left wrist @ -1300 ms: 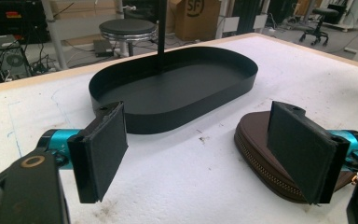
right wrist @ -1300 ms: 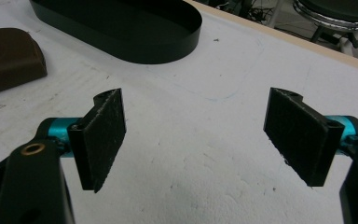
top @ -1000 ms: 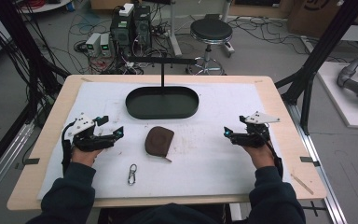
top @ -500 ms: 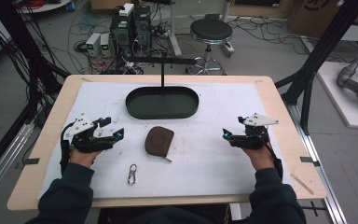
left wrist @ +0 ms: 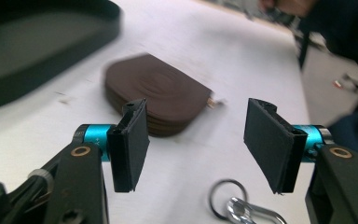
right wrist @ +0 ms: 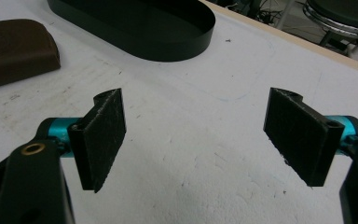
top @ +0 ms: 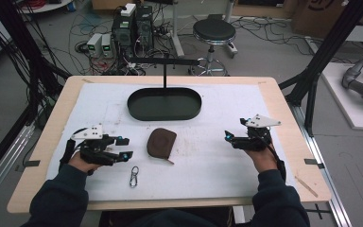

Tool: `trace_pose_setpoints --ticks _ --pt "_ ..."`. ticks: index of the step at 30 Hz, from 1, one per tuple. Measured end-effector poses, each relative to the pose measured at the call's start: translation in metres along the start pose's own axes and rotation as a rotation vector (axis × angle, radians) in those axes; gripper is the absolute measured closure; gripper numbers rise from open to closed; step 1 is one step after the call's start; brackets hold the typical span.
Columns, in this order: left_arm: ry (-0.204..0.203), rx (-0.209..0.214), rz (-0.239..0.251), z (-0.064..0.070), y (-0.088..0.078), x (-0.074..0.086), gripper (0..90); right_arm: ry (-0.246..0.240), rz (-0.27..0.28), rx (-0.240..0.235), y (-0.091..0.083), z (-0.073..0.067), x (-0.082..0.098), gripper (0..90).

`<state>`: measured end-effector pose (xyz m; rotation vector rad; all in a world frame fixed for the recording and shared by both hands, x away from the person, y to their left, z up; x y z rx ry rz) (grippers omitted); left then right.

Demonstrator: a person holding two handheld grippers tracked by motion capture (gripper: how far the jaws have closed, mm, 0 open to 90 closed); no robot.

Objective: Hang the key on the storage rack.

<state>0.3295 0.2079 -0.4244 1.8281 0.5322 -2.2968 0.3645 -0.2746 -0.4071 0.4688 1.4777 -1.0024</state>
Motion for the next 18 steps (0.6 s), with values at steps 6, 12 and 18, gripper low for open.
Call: trace_pose_setpoints --ticks 6,12,18 --pt "0.000 0.044 -0.094 0.006 0.014 0.010 39.8 -0.003 -0.005 -0.004 0.001 -0.001 0.000 21.2" --pt "-0.022 0.074 -0.184 0.005 0.020 0.019 47.6 -0.001 -0.003 -0.003 0.000 -0.001 0.000 21.3" --pt "-0.038 0.113 -0.243 0.005 0.023 0.027 56.1 -0.002 -0.005 -0.008 0.001 -0.002 0.000 21.2"
Point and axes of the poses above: each handheld gripper's, and its own axes: y roughly forward along the jaws, x roughly out of its underside, z roughly to its right, the point moved 2 cm from there along y, roughly forward along the jaws, and after that the axes turned 13 degrees about z, right-handed, at the moved point
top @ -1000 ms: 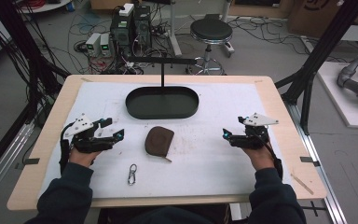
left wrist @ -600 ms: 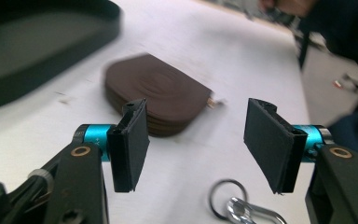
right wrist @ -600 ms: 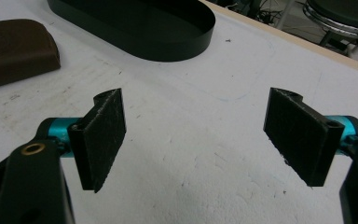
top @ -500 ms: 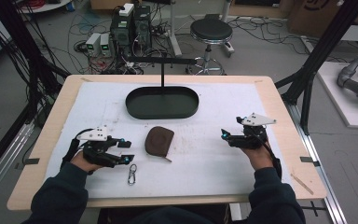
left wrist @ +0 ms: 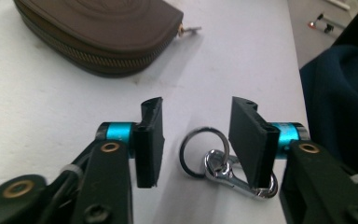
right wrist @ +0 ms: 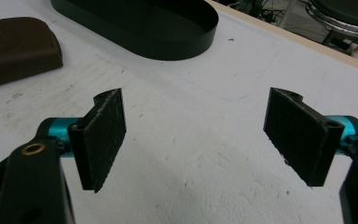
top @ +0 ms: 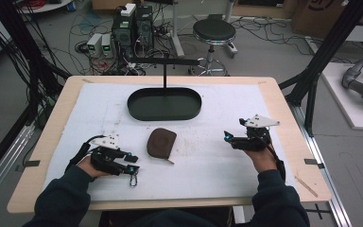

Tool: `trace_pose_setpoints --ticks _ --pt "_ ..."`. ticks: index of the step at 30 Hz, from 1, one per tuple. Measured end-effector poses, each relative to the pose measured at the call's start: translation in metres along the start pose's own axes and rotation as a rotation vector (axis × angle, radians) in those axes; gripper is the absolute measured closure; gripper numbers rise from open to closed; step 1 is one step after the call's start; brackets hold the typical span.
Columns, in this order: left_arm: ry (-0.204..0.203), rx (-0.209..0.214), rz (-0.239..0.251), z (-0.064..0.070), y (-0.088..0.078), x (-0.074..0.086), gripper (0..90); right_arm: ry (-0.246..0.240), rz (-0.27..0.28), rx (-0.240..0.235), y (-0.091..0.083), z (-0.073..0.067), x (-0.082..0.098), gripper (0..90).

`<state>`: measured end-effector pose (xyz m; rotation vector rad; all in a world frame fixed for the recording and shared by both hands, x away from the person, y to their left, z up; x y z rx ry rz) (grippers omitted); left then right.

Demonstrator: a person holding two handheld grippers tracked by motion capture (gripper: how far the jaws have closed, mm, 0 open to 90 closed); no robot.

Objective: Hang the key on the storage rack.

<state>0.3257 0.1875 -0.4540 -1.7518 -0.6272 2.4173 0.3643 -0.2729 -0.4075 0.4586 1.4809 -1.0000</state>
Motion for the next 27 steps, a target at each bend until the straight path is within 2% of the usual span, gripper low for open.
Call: trace_pose_setpoints --ticks 4,7,10,14,15,17,20,26,27 --pt "-0.020 0.013 -0.050 -0.0023 0.0053 0.0057 56.8 0.001 0.001 -0.001 0.0003 -0.0001 0.0001 21.2" --pt "-0.028 0.011 -0.045 -0.0043 0.0040 0.0068 63.5 -0.002 0.000 0.000 0.0006 0.0001 0.0002 21.3" --pt "-0.028 0.007 -0.042 -0.0038 0.0041 0.0072 64.2 -0.001 0.000 -0.001 0.0005 0.0002 0.0002 21.3" --pt "-0.021 0.014 -0.041 -0.0024 0.0045 0.0071 70.1 0.000 -0.002 0.001 0.0004 0.0003 0.0003 21.3" --pt "-0.001 0.011 -0.050 -0.0022 0.0045 0.0068 72.1 -0.001 -0.003 0.001 0.0006 0.0003 0.0004 21.3" --pt "0.010 0.011 -0.060 -0.0020 0.0046 0.0075 75.5 -0.001 -0.005 0.002 0.0006 0.0003 0.0004 21.3" --pt "0.022 0.008 -0.063 -0.0009 0.0048 0.0076 85.5 0.003 -0.006 0.006 0.0007 0.0008 0.0005 21.3" --pt "0.027 0.000 -0.070 -0.0003 0.0047 0.0069 86.5 0.005 -0.007 0.005 0.0005 0.0012 0.0007 21.3" --pt "0.026 -0.017 -0.060 -0.0010 0.0033 0.0059 86.5 0.006 -0.007 0.005 0.0004 0.0011 0.0006 21.3"
Point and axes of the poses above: each handheld gripper's, and its own axes: y roughly forward along the jaws, x roughly out of its underside, z roughly to its right, the point moved 2 cm from there along y, roughly forward along the jaws, and after that the axes turned 13 degrees about z, right-handed, at the moved point
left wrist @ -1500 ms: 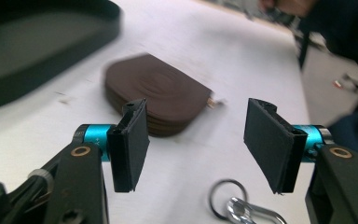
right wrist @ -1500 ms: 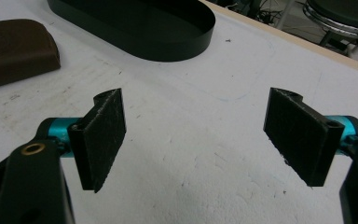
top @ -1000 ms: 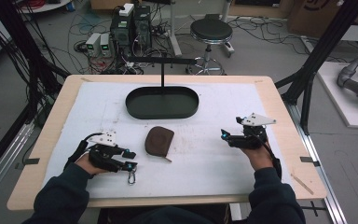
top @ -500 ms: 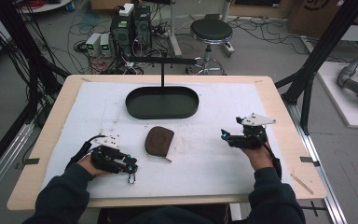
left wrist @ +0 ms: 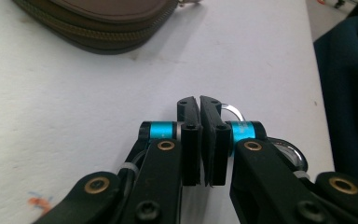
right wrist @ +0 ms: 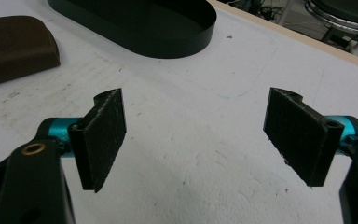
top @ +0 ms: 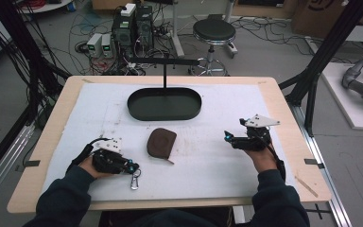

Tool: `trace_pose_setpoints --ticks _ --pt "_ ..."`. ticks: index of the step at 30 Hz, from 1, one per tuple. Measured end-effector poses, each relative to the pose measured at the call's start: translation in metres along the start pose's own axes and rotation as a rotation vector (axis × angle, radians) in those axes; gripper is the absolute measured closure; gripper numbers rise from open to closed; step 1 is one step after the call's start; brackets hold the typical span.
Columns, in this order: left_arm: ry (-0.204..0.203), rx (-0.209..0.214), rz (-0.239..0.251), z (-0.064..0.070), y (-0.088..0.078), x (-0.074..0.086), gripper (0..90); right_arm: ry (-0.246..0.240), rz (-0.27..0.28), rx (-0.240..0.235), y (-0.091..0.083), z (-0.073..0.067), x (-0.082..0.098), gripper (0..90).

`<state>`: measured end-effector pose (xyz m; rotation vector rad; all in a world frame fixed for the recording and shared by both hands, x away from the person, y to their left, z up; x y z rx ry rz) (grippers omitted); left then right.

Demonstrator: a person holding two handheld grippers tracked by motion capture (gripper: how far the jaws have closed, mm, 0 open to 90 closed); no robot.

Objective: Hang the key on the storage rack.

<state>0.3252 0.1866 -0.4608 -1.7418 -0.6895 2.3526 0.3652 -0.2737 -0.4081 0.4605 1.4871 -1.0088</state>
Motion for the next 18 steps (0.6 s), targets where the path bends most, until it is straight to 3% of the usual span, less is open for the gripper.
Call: trace_pose_setpoints --ticks 3,5,6,7,8,9,10,11,12,13,14,17,18 --pt "-0.005 -0.016 0.016 -0.001 -0.003 -0.001 86.7 0.000 0.001 -0.001 0.000 0.000 0.000 21.3" --pt "-0.001 -0.037 0.024 -0.003 -0.006 -0.002 86.7 0.003 0.000 0.000 0.000 0.000 0.000 21.3" --pt "-0.003 -0.069 0.041 -0.005 -0.010 -0.003 86.6 0.003 0.000 0.000 0.000 0.000 0.000 21.3" --pt "-0.003 -0.069 0.041 -0.005 -0.010 -0.003 86.6 0.003 0.000 0.000 0.000 0.000 0.000 21.3" --pt "-0.002 -0.125 0.060 -0.010 -0.016 -0.004 86.5 0.000 0.000 -0.002 0.000 0.000 0.000 21.3" --pt "-0.002 -0.125 0.060 -0.010 -0.016 -0.004 86.6 0.000 0.000 -0.002 0.000 0.000 0.000 21.3" --pt "-0.001 -0.199 0.088 -0.015 -0.023 -0.005 89.3 -0.002 -0.003 0.000 0.000 0.000 0.000 21.3" --pt "-0.001 -0.199 0.088 -0.015 -0.023 -0.005 89.3 -0.002 -0.003 0.000 0.000 0.000 0.000 21.3" --pt "-0.013 -0.279 0.115 -0.020 -0.029 -0.005 89.3 -0.004 -0.003 0.000 0.000 0.000 0.000 21.3" --pt "-0.013 -0.279 0.115 -0.020 -0.029 -0.005 89.3 -0.004 -0.003 0.000 0.000 0.000 0.000 21.3" --pt "-0.033 -0.321 0.125 -0.025 -0.034 -0.003 89.1 0.000 -0.003 0.000 0.000 0.000 0.000 21.3" --pt "-0.065 -0.284 0.147 -0.026 -0.035 -0.002 79.8 0.002 -0.004 -0.004 0.000 0.000 0.000 21.3" --pt "-0.071 -0.229 0.163 -0.024 -0.031 -0.001 75.0 -0.001 -0.005 -0.004 0.000 0.000 0.001 21.3"
Point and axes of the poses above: each handheld gripper's, and its own axes: y roughly forward along the jaws, x roughly out of its underside, z roughly to its right, the point moved 2 cm from there along y, roughly forward along the jaws, and after that the axes turned 13 degrees about z, right-handed, at the moved point
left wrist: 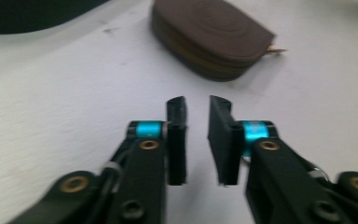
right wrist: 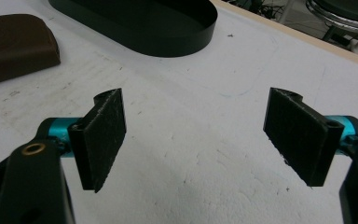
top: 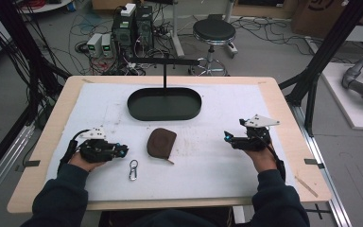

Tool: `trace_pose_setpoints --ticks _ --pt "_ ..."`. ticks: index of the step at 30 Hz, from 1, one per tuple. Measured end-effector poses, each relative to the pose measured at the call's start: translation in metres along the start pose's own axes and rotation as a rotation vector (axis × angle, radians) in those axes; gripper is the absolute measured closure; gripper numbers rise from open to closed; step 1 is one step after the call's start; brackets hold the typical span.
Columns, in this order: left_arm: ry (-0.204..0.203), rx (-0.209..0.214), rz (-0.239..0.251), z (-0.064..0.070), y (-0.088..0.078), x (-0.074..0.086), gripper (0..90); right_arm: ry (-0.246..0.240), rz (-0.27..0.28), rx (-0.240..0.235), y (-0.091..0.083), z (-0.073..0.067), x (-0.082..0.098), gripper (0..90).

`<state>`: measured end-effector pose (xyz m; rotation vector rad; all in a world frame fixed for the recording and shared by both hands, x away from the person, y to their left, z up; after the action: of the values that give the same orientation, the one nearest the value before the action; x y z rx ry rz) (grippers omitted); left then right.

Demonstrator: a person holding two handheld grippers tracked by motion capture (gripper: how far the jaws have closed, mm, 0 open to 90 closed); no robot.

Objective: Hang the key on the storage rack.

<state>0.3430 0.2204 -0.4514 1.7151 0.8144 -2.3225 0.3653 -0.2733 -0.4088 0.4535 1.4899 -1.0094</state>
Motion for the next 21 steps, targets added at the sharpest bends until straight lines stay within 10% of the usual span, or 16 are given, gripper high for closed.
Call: trace_pose_setpoints --ticks 4,11,21 --pt "0.005 0.050 -0.026 0.004 0.011 0.002 60.4 -0.001 -0.003 0.000 0.001 -0.001 0.000 21.3" --pt "0.034 0.110 -0.070 0.010 0.019 0.005 61.0 -0.011 -0.007 -0.001 0.001 -0.002 0.000 21.3" --pt "0.136 0.116 -0.143 0.024 0.028 0.005 86.7 -0.011 -0.007 0.002 0.001 -0.001 0.000 21.4"
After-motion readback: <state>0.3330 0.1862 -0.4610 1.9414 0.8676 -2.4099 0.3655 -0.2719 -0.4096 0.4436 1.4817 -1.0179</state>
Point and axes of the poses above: each handheld gripper's, and its own axes: y roughly forward along the jaws, x roughly out of its underside, z roughly to its right, the point moved 2 cm from there along y, roughly forward along the jaws, and after that the axes turned 13 degrees about z, right-handed, at the moved point
